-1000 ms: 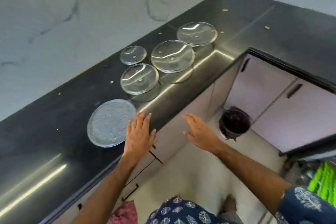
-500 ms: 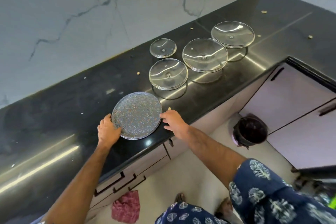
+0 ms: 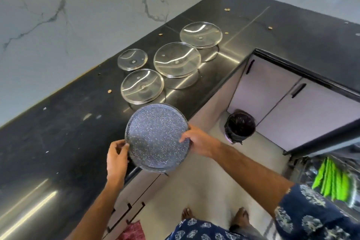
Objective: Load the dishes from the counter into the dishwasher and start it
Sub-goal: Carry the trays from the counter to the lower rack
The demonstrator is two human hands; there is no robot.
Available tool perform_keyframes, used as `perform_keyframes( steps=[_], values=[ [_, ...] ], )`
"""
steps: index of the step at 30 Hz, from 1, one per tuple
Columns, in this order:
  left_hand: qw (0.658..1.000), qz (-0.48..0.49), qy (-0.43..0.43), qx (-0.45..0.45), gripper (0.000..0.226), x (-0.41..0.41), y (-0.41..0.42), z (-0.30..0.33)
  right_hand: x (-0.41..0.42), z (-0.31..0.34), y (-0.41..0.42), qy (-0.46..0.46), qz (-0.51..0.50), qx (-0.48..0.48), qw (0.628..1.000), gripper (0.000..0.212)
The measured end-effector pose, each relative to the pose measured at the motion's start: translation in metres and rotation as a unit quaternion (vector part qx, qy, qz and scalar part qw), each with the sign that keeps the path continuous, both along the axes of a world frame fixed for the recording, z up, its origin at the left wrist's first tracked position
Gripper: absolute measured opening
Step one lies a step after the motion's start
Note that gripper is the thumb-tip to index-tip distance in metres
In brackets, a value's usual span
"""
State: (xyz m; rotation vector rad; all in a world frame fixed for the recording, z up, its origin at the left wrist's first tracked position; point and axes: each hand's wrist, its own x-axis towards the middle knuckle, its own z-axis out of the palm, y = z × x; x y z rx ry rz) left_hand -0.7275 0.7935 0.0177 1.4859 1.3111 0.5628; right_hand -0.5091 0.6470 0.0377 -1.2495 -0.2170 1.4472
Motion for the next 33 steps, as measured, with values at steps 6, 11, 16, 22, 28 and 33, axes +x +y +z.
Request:
perform_keyframes(
  steps=[6, 11, 16, 22, 28, 33],
  values=[
    [0.950, -0.295, -0.002, 0.102, 0.012, 0.125, -0.082, -0.011, 0.083, 0.008, -0.178, -0.060, -0.106, -0.033, 0.992, 0.043],
    [0.858, -0.497, 0.024, 0.131, 0.024, 0.255, -0.175, -0.035, 0.113, -0.006, -0.327, -0.109, -0.228, -0.117, 0.960, 0.021],
    [0.710, -0.697, 0.056, 0.084, 0.042, 0.377, -0.334, -0.067, 0.135, -0.035, -0.485, -0.107, -0.347, -0.171, 0.916, 0.021],
    [0.597, -0.794, 0.107, 0.052, 0.042, 0.469, -0.515, -0.129, 0.166, -0.111, -0.626, -0.115, -0.410, -0.304, 0.852, 0.015],
    [0.507, -0.846, 0.146, 0.074, 0.048, 0.541, -0.637, -0.216, 0.204, -0.196, -0.713, -0.112, -0.442, -0.389, 0.801, 0.028],
    [0.434, -0.875, 0.134, 0.168, 0.050, 0.596, -0.700, -0.309, 0.242, -0.274, -0.755, -0.184, -0.442, -0.441, 0.759, 0.035]
  ],
)
